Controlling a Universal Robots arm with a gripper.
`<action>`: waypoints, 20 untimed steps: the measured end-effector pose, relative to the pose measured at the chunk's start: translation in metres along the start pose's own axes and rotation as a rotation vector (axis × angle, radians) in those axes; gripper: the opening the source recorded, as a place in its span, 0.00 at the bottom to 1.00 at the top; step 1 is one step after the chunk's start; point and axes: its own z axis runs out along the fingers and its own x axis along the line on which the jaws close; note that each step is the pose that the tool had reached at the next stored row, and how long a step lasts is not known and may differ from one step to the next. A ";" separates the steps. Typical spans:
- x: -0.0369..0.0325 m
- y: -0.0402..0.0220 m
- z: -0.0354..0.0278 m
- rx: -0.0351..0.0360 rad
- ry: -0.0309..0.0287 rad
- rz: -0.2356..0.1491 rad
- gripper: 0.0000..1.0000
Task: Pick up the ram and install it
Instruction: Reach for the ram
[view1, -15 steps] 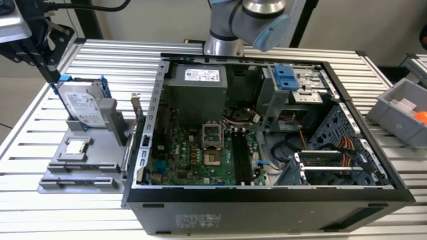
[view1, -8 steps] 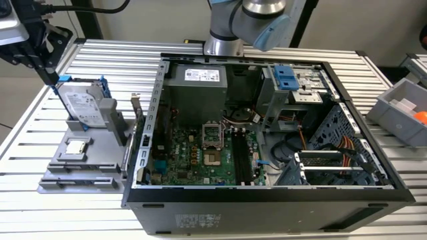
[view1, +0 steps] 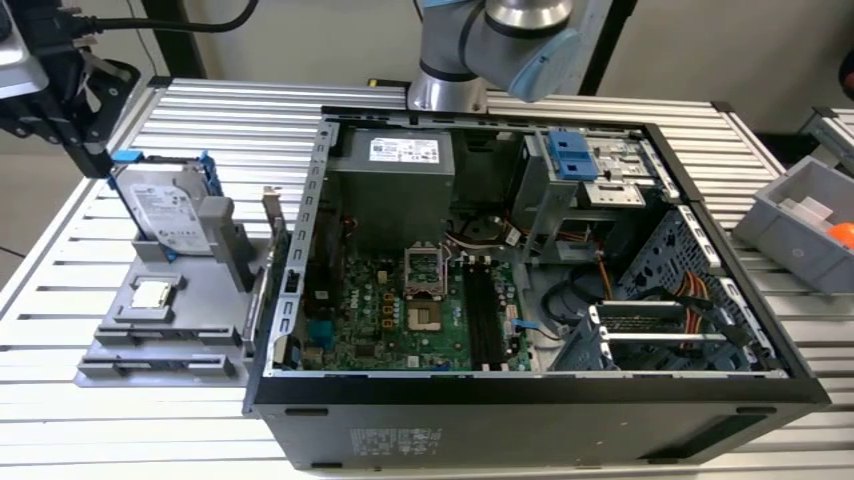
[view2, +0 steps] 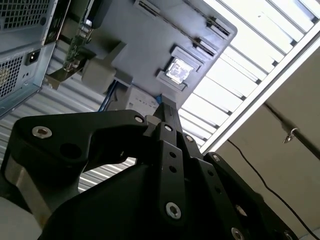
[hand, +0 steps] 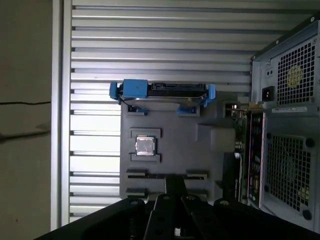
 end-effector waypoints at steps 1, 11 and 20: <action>0.0000 -0.0012 0.0000 0.0000 -0.0001 0.000 0.00; 0.0000 -0.0098 -0.0004 0.0000 -0.0001 0.000 0.00; 0.0001 -0.0206 -0.0009 0.0001 0.0000 0.000 0.00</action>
